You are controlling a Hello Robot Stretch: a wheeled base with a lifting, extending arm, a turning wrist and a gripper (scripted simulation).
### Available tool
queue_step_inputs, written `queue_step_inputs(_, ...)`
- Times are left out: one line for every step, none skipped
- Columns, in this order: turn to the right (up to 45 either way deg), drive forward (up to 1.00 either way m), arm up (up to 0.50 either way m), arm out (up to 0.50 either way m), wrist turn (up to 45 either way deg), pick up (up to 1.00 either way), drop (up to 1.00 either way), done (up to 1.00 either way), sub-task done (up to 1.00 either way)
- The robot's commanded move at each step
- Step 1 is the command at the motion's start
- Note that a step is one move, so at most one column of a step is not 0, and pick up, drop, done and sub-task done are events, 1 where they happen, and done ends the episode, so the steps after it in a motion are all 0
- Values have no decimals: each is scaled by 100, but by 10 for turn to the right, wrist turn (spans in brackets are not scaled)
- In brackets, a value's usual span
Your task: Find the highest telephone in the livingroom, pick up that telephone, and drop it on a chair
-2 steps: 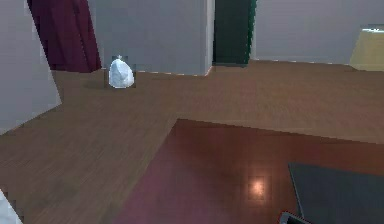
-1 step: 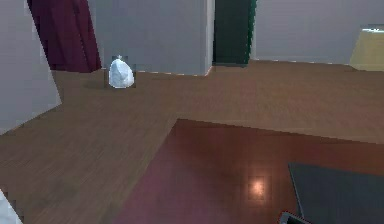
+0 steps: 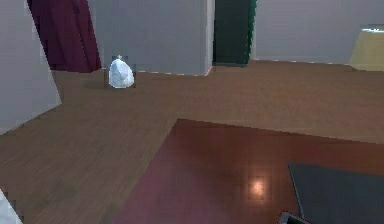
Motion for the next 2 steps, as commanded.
queue_step_inputs(0, 0, 0, 0, 0, 0, 100, 0, 0)
queue_step_inputs(0, 0, 0, -8, 0, 0, 0, 0, 0)
